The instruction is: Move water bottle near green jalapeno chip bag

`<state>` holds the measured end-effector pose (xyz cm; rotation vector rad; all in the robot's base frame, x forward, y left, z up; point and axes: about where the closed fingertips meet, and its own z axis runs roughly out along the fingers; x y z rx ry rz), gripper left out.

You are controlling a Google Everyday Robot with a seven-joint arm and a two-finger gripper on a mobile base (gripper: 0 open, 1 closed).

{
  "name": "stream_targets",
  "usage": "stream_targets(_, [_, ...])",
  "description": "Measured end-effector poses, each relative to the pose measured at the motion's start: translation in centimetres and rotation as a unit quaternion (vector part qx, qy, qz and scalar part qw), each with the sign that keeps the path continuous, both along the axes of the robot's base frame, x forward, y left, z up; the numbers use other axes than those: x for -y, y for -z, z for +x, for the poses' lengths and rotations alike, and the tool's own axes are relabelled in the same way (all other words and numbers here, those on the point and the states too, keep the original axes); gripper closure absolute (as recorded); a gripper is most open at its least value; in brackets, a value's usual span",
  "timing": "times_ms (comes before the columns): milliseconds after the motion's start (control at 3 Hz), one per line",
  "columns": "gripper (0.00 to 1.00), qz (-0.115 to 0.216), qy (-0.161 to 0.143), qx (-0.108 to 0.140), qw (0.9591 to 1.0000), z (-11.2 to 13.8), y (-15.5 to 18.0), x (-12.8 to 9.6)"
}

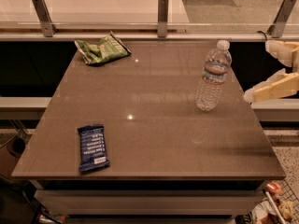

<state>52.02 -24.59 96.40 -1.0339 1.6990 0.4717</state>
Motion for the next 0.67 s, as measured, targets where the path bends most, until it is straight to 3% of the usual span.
stream_targets(333, [0.0, 0.063, -0.018, 0.019, 0.9977, 1.0, 0.9, -1.2])
stream_targets(667, [0.0, 0.114, -0.047, 0.032, 0.9918, 2.3, 1.3, -3.1])
